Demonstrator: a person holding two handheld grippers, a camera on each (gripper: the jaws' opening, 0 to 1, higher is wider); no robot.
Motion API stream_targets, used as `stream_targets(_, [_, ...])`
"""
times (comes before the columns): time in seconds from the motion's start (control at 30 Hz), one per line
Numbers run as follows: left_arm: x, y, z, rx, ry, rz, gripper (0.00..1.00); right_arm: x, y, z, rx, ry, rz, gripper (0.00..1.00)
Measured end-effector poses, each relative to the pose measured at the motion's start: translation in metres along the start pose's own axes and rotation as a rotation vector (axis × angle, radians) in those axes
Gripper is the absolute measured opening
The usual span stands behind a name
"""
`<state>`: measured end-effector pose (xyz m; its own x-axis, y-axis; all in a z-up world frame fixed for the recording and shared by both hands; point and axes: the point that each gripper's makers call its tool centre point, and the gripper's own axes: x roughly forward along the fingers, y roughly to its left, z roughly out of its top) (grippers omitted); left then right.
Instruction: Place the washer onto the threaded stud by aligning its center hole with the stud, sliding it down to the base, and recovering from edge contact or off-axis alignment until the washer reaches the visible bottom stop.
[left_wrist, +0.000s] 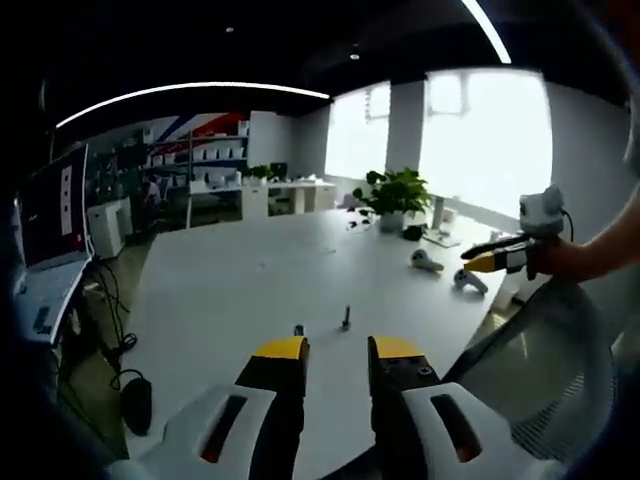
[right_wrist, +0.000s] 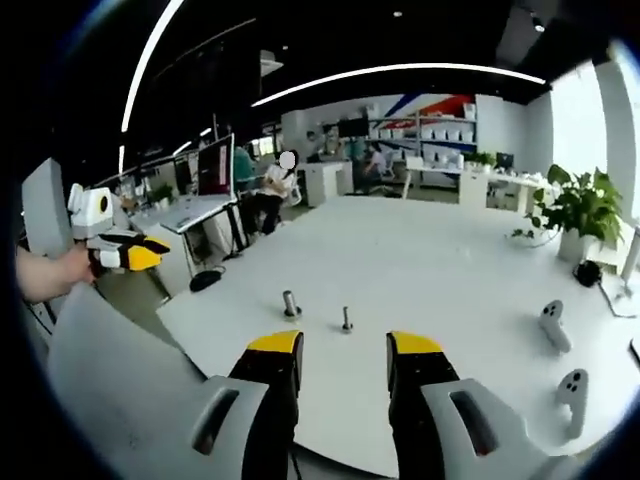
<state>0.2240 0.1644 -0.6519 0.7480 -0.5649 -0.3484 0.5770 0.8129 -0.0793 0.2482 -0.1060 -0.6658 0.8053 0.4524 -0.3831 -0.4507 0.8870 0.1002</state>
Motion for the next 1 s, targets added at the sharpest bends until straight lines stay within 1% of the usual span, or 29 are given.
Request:
stream_targets(0.1, [-0.001,0.001,0.001,0.002,-0.006,0.009,0.23,0.0,0.003,0.002,0.022,-0.018,0.017,0.35])
stream_targets(0.13, [-0.001,0.001,0.001,0.003,-0.005,0.012,0.23,0.001,0.004,0.002,0.006,-0.017,0.014,0.35])
stream_targets(0.17, [-0.001,0.002,0.001,0.006,-0.001,0.017,0.23,0.001,0.005,0.002,-0.017,-0.005,0.006,0.35])
stream_targets(0.2, [-0.001,0.002,0.0,0.006,0.003,0.02,0.23,0.001,0.005,-0.002,-0.022,0.019,0.005,0.35])
stream_targets(0.27, [-0.001,0.005,0.0,-0.001,0.008,0.034,0.24,0.001,0.007,-0.006,-0.017,0.034,0.017,0.35])
stream_targets(0.37, [-0.002,0.009,-0.001,-0.015,0.006,0.055,0.24,-0.001,0.006,-0.007,0.002,0.027,0.024,0.35])
stream_targets(0.43, [-0.003,0.013,-0.002,-0.018,0.005,0.077,0.25,0.001,0.011,-0.008,0.021,0.031,0.051,0.36])
stream_targets(0.5, [-0.003,0.016,-0.002,-0.021,0.013,0.096,0.25,0.002,0.015,-0.007,0.0,0.024,0.068,0.38])
stream_targets(0.6, [-0.001,0.019,-0.008,-0.037,0.036,0.093,0.25,0.005,0.017,-0.01,-0.008,0.042,0.072,0.42])
stream_targets(0.63, [-0.002,0.02,-0.008,-0.046,0.034,0.094,0.25,0.005,0.017,-0.01,-0.013,0.044,0.074,0.43])
stream_targets(0.73, [-0.004,0.023,-0.005,-0.051,0.026,0.124,0.26,0.004,0.019,-0.009,-0.025,0.036,0.084,0.43])
stream_targets(0.83, [-0.002,0.023,-0.01,-0.038,0.051,0.13,0.26,0.005,0.019,-0.008,-0.044,0.038,0.081,0.42])
stream_targets(0.9, [-0.002,0.022,-0.01,-0.023,0.055,0.133,0.26,0.005,0.02,-0.009,-0.057,0.044,0.085,0.41])
stream_targets(0.93, [-0.003,0.022,-0.009,-0.024,0.054,0.134,0.26,0.005,0.022,-0.01,-0.069,0.047,0.089,0.41])
stream_targets(1.0, [-0.004,0.023,-0.011,-0.042,0.055,0.138,0.26,0.005,0.022,-0.013,-0.065,0.055,0.094,0.4])
